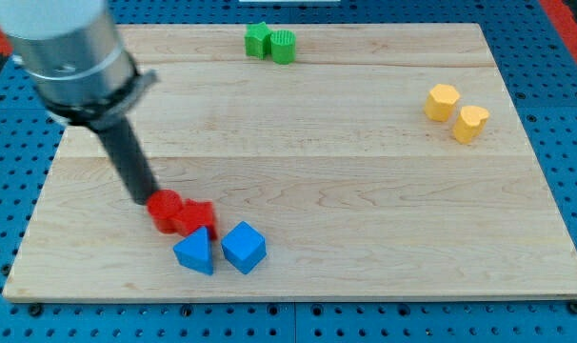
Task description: Slide the green star and green circle towards the center
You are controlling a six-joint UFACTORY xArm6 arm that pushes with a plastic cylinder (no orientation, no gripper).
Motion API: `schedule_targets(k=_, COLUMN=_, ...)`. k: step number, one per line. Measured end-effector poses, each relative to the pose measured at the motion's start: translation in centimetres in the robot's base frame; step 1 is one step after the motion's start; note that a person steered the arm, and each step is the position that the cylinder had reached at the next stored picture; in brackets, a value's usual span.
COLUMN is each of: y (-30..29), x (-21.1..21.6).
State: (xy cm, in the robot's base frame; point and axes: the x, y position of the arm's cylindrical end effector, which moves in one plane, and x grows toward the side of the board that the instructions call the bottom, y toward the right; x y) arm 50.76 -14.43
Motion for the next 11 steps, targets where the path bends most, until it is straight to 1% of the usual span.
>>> schedule_targets(k=3, y=-1.4, x=0.3)
schedule_targets(k=4, y=-1.9, x=-0.3)
schedule_targets(k=6, y=-3.3, x=-8.5)
schedule_targets(k=7, y=-5.4, x=-15.4)
schedule_targets(k=8, y=-5.4, x=-21.9)
schedule_targets(k=9, y=-3.9, x=-28.7)
schedule_targets(k=10, y=4.6, x=-31.3)
schedule_targets(k=11, y=14.7, x=-29.9)
